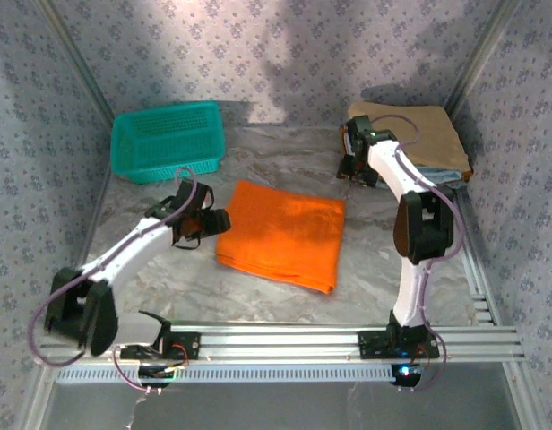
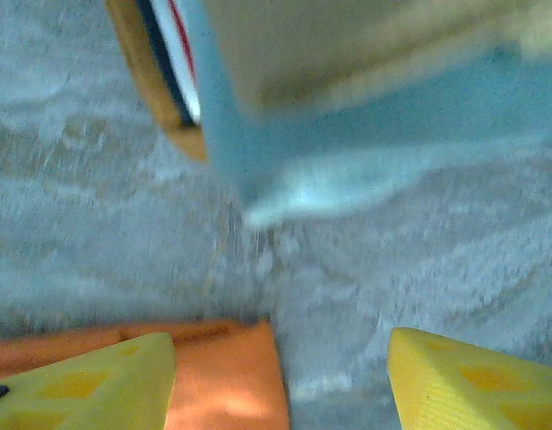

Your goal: Fold and stack the trousers

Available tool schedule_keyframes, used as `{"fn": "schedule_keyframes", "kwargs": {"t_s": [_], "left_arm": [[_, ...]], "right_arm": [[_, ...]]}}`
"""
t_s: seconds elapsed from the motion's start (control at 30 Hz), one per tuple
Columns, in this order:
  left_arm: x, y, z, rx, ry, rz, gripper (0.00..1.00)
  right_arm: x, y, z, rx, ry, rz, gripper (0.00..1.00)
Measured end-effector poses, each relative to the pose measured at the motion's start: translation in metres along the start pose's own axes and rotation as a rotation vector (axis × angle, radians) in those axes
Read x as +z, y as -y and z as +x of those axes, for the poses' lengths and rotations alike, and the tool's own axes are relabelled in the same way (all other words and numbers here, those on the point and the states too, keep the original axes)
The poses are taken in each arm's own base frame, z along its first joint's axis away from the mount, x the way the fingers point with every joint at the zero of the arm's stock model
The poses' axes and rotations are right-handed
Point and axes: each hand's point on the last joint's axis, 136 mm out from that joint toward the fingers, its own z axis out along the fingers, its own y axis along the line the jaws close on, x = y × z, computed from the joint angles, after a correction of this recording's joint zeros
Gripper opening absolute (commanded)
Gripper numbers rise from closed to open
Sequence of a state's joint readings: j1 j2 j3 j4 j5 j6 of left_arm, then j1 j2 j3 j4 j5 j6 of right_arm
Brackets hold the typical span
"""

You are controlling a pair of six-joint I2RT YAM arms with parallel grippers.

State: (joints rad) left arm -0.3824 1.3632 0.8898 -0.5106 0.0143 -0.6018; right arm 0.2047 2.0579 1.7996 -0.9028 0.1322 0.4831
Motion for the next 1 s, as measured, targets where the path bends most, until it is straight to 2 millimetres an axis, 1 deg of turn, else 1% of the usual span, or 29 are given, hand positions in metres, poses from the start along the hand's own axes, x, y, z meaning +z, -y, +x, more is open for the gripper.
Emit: {"fn": "schedule_keyframes", "kwargs": {"t_s": [0.03, 0.13, 0.23, 0.33, 0.47, 0.57, 0.63, 0.67, 0.77, 0.8, 0.97, 1.0], "left_arm": [[0.010, -0.008, -0.001, -0.018, -0.021, -0.022, 0.69], [0.034, -0.021, 0.000, -0.044, -0.065, -0.046, 0.66], [0.049, -0.021, 0.005, -0.044, -0.107, -0.039, 0.65], [0.055, -0.018, 0.007, -0.041, -0.124, -0.018, 0.65], [0.055, -0.011, 0.006, -0.040, -0.125, 0.017, 0.64], [0.055, -0.005, 0.004, -0.040, -0.125, 0.041, 0.64], [0.054, -0.002, 0.001, -0.040, -0.122, 0.055, 0.64], [0.053, 0.000, 0.000, -0.039, -0.122, 0.062, 0.64], [0.052, 0.002, -0.001, -0.039, -0.120, 0.071, 0.63], [0.052, 0.003, -0.002, -0.038, -0.119, 0.073, 0.63], [0.052, 0.003, -0.002, -0.038, -0.119, 0.072, 0.63], [0.052, 0.003, -0.002, -0.035, -0.119, 0.073, 0.63]], "right_arm": [[0.008, 0.000, -0.005, 0.002, -0.003, 0.022, 0.66], [0.035, 0.003, -0.011, 0.000, -0.026, 0.081, 0.68], [0.051, 0.010, -0.008, -0.026, -0.050, 0.133, 0.69], [0.050, 0.014, -0.008, -0.063, -0.046, 0.166, 0.74], [0.052, 0.021, -0.007, -0.102, -0.039, 0.209, 0.76], [0.053, 0.024, -0.015, -0.116, -0.029, 0.230, 0.77], [0.058, 0.024, -0.023, -0.123, -0.022, 0.249, 0.77], [0.060, 0.025, -0.024, -0.127, -0.026, 0.259, 0.77], [0.065, 0.025, -0.026, -0.143, -0.046, 0.286, 0.72], [0.067, 0.026, -0.028, -0.145, -0.050, 0.292, 0.69], [0.073, 0.033, -0.033, -0.151, -0.059, 0.300, 0.43], [0.074, 0.034, -0.034, -0.154, -0.062, 0.295, 0.36]]}}
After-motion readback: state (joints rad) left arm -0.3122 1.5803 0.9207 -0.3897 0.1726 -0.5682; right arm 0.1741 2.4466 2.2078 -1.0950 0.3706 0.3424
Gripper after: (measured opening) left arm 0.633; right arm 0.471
